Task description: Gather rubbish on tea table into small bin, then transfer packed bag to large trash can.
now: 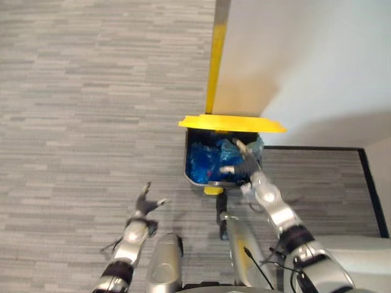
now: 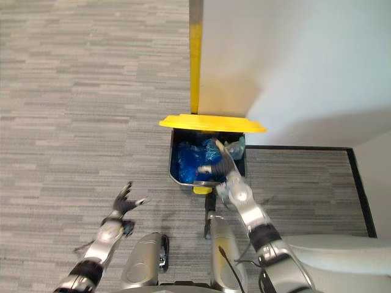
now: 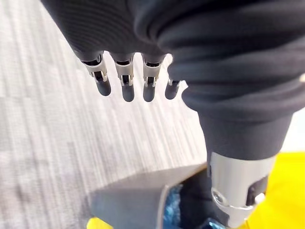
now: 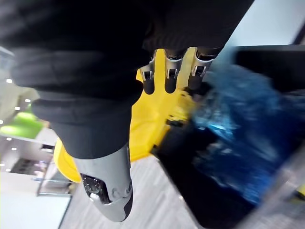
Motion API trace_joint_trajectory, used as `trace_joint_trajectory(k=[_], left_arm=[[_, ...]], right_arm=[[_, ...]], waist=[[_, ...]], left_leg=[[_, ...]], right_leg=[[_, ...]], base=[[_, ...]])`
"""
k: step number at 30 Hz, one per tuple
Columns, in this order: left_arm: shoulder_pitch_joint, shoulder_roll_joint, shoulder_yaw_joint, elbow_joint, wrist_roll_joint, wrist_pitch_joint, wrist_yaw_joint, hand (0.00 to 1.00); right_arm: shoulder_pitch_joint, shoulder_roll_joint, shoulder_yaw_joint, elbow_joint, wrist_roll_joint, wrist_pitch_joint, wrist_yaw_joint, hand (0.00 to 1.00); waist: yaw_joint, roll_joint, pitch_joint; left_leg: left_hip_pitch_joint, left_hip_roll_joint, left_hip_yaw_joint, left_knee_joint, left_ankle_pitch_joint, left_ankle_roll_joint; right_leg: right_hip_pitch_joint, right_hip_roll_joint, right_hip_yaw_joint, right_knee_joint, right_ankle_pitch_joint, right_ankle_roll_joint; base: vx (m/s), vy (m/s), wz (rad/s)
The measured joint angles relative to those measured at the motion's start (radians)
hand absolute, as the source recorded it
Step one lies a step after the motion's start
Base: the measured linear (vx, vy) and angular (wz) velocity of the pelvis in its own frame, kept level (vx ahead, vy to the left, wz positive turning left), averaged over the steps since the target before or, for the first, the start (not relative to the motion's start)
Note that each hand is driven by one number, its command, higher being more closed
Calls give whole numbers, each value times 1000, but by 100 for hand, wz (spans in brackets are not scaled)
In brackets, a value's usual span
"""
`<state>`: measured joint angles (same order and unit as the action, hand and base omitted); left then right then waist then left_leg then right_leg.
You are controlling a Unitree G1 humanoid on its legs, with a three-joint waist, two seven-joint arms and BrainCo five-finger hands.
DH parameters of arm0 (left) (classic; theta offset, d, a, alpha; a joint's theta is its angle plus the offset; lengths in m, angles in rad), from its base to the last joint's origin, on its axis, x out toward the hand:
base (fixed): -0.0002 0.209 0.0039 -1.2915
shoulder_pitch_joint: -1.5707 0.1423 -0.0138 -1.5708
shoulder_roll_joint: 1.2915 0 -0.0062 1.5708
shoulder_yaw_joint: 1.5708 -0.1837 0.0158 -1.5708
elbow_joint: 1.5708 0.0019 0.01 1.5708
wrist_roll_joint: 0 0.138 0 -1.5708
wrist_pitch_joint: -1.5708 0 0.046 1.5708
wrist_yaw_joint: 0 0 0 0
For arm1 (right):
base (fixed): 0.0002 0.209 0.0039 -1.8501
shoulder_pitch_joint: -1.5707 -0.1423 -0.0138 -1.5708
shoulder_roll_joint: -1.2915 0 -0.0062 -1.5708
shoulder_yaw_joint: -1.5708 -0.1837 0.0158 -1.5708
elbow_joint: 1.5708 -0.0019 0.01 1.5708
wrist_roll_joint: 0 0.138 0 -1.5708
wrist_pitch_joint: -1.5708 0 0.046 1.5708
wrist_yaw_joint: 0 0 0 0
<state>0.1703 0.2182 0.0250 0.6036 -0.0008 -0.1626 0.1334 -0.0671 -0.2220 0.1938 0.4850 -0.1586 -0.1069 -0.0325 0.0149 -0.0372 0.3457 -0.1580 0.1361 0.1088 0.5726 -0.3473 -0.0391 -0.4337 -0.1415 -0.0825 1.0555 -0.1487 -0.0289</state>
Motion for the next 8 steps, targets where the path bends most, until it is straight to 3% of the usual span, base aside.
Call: trace_joint_trajectory(k=[1,2,3,4,6,8], left_arm=[[42,-3,11,-34,-9,0,-10,0],[94,-14,26,-82,-19,0,-27,0],[103,-17,33,-93,-25,-1,-29,0],[117,-59,55,-98,-34,-1,-38,0],[148,-105,54,-122,-60,-2,-59,0],[144,-126,55,-122,-112,-12,-89,0]], right_arm=[[51,1,-16,-3,-7,0,12,0],[135,1,-46,-14,-28,0,19,0],[159,0,-61,-18,-40,1,21,0],[199,0,-100,-19,-49,3,18,0],[234,3,-131,-20,-48,2,16,0],[234,-2,-164,21,-47,0,16,0]], waist=[[-1,-5,-19],[1,-18,-50],[1,-22,-56],[5,-5,-76],[10,-3,-134],[-1,10,-151]], left_leg=[[-7,1,-5,-12,9,-9],[-29,1,-13,-17,14,-18],[-34,-3,-22,-24,20,-30],[-37,4,-28,-71,53,-59],[-39,11,-16,-174,119,-64],[-30,26,5,-247,171,-85]], right_leg=[[38,-14,24,4,-6,8],[110,-33,46,-63,-59,71],[135,-30,28,-109,-89,93],[172,-14,-9,-218,-129,124],[197,10,-30,-390,-163,103],[230,40,-30,-526,-166,102]], base=[[-103,-200,-11],[-86,-234,-7],[-53,-238,-11],[-12,-136,-19],[25,-149,-49],[30,-141,-38]])
